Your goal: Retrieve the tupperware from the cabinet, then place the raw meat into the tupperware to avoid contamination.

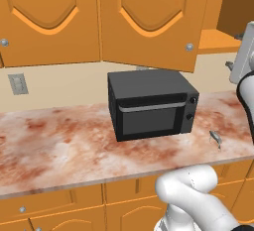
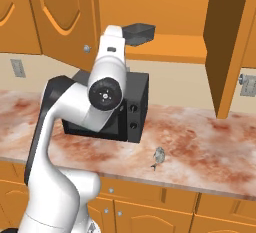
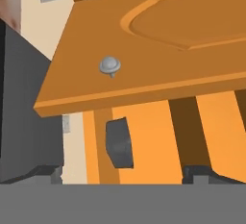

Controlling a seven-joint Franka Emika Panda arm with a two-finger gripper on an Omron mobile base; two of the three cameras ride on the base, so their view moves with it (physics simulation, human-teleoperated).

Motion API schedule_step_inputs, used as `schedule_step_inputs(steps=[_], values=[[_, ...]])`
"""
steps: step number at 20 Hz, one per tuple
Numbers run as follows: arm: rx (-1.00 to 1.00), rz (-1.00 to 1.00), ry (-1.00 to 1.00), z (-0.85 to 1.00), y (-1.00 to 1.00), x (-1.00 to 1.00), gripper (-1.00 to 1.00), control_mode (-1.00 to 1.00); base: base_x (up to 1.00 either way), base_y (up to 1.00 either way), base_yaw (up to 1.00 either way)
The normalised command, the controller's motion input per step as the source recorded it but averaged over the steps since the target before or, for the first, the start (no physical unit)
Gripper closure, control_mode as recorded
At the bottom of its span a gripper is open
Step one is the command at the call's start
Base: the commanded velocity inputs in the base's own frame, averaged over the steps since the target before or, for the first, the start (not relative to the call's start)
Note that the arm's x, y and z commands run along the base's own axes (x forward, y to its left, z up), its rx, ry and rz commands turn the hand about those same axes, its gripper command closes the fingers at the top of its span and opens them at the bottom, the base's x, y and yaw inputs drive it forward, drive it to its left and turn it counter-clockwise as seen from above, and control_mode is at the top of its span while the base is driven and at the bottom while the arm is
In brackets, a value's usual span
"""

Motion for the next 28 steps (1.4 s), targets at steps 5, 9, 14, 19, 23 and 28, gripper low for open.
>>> schedule_step_inputs(steps=[5,9,14,19,23,28], values=[[0.00,0.08,0.00,-0.04,0.00,0.16,-1.00,-1.00,0.00,0.00,0.00],[0.00,0.04,0.00,-0.03,0.04,0.14,-1.00,-1.00,0.00,0.00,0.00],[0.00,0.00,0.00,0.00,0.05,0.12,-1.00,-1.00,0.00,0.00,0.00],[0.00,0.00,0.00,-0.01,0.07,0.08,-1.00,-1.00,0.00,0.00,0.00],[0.00,0.01,0.00,-0.02,0.05,0.11,-1.00,-1.00,0.00,0.00,0.00],[0.00,0.04,0.00,-0.04,0.00,0.19,-1.00,-1.00,0.00,0.00,0.00]])
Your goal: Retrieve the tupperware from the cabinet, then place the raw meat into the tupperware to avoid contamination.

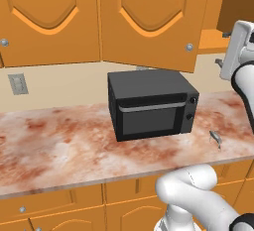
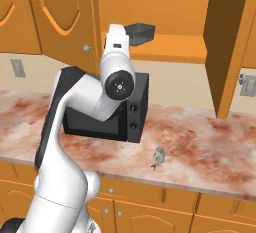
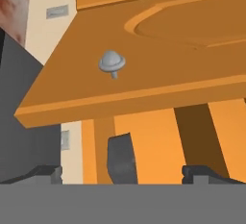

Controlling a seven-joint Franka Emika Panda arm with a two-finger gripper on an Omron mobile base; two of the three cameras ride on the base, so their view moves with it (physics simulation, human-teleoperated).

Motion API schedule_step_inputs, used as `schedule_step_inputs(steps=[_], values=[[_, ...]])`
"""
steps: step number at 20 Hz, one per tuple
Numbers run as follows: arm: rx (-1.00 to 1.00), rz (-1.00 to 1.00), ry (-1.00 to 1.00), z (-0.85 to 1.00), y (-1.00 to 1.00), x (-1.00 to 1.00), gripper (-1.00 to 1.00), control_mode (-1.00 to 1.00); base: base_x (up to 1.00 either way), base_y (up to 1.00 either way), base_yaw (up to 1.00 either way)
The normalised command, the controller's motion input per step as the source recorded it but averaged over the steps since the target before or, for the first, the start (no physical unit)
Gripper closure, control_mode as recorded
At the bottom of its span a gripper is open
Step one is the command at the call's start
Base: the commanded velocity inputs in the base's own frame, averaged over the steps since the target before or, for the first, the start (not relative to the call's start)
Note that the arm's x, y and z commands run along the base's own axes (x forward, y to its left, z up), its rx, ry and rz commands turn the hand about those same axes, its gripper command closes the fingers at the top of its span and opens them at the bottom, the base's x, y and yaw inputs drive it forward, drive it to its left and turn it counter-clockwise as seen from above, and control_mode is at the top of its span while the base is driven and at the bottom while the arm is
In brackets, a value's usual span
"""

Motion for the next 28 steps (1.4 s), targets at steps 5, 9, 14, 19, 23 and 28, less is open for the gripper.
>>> schedule_step_inputs(steps=[5,9,14,19,23,28], values=[[0.00,0.07,0.00,-0.05,0.00,0.21,-1.00,-1.00,0.00,0.00,0.00],[0.00,0.08,0.00,-0.06,0.00,0.17,-1.00,-1.00,0.00,0.00,0.00],[0.00,0.07,0.00,-0.05,0.05,0.09,-1.00,-1.00,0.00,0.00,0.00],[0.00,0.04,0.00,-0.01,0.06,0.05,-1.00,-1.00,0.00,0.00,0.00],[0.00,0.03,0.00,0.00,0.08,0.02,-1.00,-1.00,0.00,0.00,0.00],[0.00,0.04,0.00,0.00,0.10,0.06,-1.00,-1.00,0.00,0.00,0.00]])
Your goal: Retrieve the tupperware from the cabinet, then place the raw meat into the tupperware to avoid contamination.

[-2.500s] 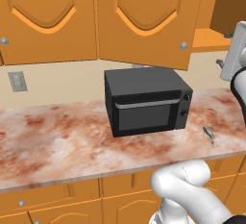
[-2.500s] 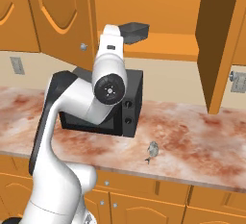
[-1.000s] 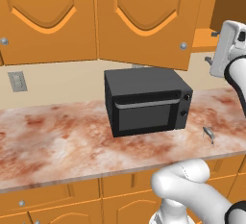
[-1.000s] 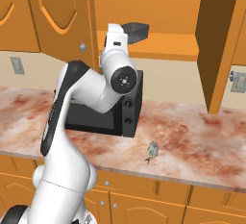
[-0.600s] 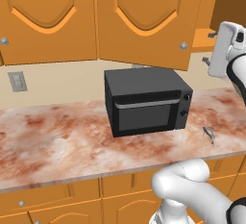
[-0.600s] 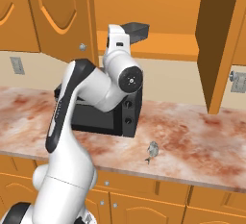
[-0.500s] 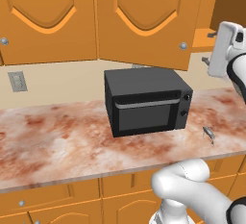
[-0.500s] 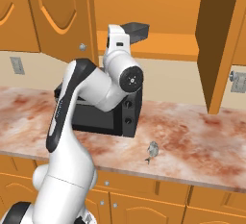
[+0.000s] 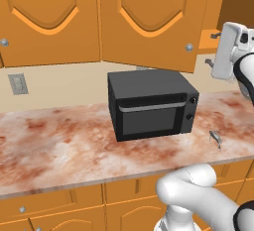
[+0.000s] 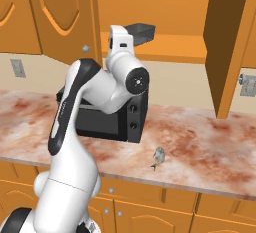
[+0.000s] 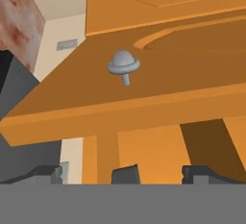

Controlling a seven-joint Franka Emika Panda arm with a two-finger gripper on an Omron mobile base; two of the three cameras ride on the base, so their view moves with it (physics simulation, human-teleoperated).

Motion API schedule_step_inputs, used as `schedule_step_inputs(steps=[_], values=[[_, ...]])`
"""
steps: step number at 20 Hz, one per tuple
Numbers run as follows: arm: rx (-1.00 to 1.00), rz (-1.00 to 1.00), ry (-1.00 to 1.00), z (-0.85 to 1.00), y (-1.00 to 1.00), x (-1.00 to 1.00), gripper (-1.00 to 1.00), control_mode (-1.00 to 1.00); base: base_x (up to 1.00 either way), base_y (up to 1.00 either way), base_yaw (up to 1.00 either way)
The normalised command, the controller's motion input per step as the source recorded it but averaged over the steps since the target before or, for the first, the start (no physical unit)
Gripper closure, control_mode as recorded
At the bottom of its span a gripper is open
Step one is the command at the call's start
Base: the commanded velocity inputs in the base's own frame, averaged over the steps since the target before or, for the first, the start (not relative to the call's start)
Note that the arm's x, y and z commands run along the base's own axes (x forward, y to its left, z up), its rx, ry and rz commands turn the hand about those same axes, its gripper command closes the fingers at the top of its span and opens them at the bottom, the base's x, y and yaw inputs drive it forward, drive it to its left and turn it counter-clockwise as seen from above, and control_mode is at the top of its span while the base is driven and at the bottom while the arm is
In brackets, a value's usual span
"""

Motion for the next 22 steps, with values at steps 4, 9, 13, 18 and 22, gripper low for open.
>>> schedule_step_inputs(steps=[4,9,13,18,22], values=[[0.00,0.04,0.00,0.00,0.04,0.12,-1.00,-1.00,0.00,0.00,0.00],[0.00,0.01,0.00,0.00,0.00,0.24,-1.00,-1.00,0.00,0.00,0.00],[0.00,0.01,0.00,0.00,0.00,0.24,-1.00,-1.00,0.00,0.00,0.00],[0.00,0.03,0.00,0.03,0.00,0.21,-1.00,-1.00,0.00,0.00,0.00],[0.00,0.04,0.00,0.00,0.00,0.15,-1.00,-1.00,0.00,0.00,0.00]])
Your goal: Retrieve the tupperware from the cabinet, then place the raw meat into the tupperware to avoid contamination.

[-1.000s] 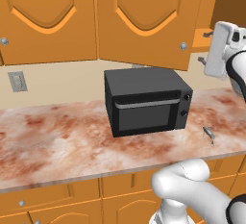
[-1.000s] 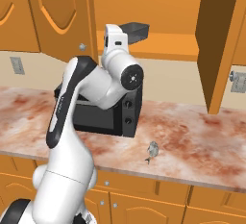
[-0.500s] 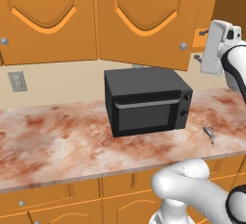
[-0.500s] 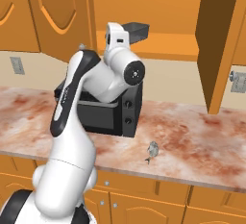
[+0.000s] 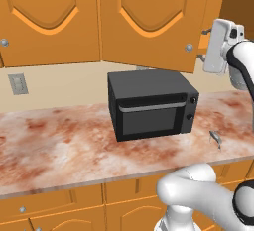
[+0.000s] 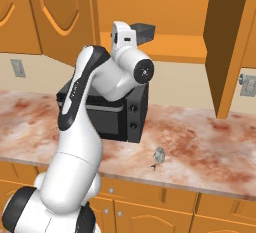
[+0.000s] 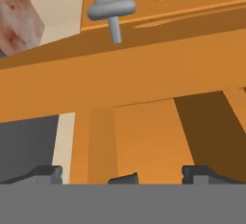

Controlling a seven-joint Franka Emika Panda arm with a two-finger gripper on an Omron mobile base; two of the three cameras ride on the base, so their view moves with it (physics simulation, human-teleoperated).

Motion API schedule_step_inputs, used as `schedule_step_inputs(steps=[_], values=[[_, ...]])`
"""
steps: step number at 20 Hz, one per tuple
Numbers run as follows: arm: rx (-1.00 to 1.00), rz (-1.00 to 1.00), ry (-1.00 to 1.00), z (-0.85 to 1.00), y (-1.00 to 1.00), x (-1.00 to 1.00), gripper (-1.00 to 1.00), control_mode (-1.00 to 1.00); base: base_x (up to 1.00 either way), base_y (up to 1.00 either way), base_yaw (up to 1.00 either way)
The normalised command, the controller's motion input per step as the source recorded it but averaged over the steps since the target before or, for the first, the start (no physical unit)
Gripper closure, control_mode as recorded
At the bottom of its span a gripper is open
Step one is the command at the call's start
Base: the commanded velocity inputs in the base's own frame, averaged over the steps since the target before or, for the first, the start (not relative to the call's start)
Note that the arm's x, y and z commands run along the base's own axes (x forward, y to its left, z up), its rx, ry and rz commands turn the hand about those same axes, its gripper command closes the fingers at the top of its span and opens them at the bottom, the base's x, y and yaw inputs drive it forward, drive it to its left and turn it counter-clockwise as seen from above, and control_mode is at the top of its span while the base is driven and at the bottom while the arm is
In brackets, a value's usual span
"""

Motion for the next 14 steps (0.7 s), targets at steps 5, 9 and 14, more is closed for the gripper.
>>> schedule_step_inputs(steps=[5,9,14], values=[[0.00,0.06,0.00,0.00,0.01,0.18,-1.00,-1.00,0.00,0.00,0.00],[0.00,0.07,0.00,0.00,0.02,0.18,-1.00,-1.00,0.00,0.00,0.00],[0.00,0.03,0.00,0.00,0.00,0.15,-1.00,-1.00,0.00,0.00,0.00]])
